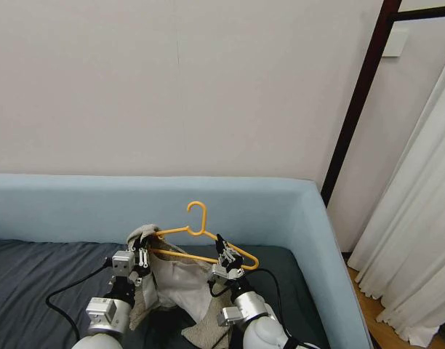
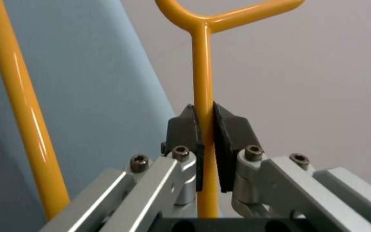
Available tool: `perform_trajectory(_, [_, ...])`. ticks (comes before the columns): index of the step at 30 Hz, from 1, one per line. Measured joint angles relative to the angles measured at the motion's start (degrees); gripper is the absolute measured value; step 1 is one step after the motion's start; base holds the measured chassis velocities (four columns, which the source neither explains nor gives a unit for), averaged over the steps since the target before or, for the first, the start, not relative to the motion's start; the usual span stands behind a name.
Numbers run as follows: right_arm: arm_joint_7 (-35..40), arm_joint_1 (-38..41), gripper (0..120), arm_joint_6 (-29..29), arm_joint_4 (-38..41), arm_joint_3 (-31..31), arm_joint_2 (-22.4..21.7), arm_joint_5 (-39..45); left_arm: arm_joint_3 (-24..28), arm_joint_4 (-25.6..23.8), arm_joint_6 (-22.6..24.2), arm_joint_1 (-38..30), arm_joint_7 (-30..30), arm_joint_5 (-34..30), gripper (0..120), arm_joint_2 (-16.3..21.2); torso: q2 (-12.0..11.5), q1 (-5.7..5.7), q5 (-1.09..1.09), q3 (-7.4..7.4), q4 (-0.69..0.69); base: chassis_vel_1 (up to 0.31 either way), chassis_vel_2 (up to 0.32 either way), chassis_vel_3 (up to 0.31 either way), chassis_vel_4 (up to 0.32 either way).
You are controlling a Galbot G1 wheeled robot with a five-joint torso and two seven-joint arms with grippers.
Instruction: Pick up the clothes from the sofa and hang them on the clothes hanger.
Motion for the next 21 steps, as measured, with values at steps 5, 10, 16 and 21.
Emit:
perform_trajectory(5, [0.0,0.5,5,-0.1,-2.5,1.0,0.5,-1.5,-0.1,-0.6,-0.2,0.3,0.5,0.0,0,0.6,0.0,0.0,0.01,0.0,-0.01,0.0,0.0,0.0,0.0])
perform_trajectory(10, [0.5,1.8,5,-0.1,-3.3,1.9,1.8,-0.8,1.2,-0.4,-0.7,0.6,1.1,1.1,0,0.6,0.0,0.0,0.01,0.0,0.0,0.0,0.0,0.0,0.0])
perform_trajectory(16, [2.3,3.5,5,-0.8,-0.7,1.7,2.8,8.9,2.7,1.5,-0.9,0.4,1.3,3.3,0,0.4,0.0,0.0,0.0,0.0,0.01,0.0,0.0,0.0,0.0])
perform_trajectory(21, [3.9,3.5,5,-0.6,1.6,0.5,1.8,16.5,2.7,3.2,-1.1,-0.3,1.1,3.6,0,0.5,0.0,0.0,0.0,0.0,0.0,0.0,0.0,0.0,0.0])
